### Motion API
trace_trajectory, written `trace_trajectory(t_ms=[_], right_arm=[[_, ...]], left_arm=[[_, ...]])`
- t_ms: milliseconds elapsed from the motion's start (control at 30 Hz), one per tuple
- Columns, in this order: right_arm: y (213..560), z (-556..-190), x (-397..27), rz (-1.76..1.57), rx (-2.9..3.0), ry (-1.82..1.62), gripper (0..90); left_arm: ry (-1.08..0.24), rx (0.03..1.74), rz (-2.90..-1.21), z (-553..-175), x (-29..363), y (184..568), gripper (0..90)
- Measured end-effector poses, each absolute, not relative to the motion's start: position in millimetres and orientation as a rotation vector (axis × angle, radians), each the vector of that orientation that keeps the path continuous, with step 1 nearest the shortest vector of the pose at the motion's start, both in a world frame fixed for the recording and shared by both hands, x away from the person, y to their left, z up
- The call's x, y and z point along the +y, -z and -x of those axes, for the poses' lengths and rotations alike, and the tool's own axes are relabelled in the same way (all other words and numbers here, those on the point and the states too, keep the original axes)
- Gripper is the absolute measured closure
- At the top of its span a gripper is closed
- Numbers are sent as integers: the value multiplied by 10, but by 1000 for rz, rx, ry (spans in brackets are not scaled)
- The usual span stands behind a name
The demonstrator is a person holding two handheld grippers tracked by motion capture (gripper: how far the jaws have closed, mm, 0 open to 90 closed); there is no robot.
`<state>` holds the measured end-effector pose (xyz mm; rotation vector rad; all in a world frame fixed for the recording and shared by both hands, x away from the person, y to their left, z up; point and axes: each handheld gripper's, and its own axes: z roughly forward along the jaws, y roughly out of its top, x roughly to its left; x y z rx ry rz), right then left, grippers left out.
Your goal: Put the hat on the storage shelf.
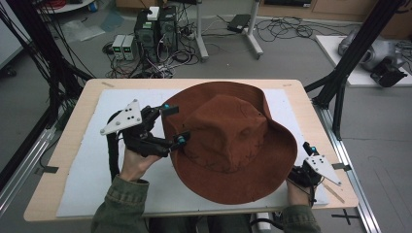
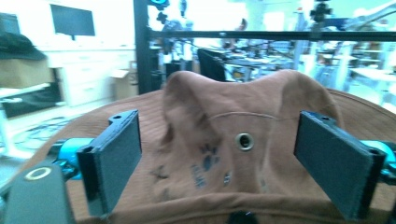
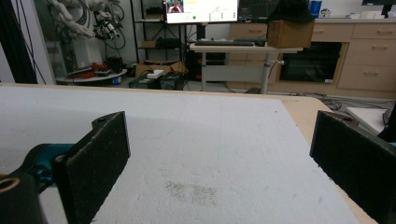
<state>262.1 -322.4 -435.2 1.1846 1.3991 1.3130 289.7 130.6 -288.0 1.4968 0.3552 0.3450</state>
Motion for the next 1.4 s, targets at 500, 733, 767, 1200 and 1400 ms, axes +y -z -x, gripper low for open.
trace_trajectory(t_ms=[500, 733, 767, 1200, 1400], right_arm=[[4353, -2612, -3212, -1192, 1395, -1309, 40], [4347, -2601, -3213, -1192, 1384, -1310, 41], [4346, -2601, -3213, -1192, 1382, -1308, 41], [4377, -2557, -3233, -1236, 1278, -1294, 40], [4414, -2567, -3278, -1260, 1250, -1280, 40]], left_arm=[[-670, 605, -1438, -2473, 2272, 2894, 94], [-921, 879, -1333, -2152, 2732, 3374, 86], [-963, 915, -1318, -2114, 2755, 3459, 86], [-1159, 1283, -1133, -1968, 2984, 4301, 86], [-1172, 1290, -1122, -1966, 2987, 4319, 85]])
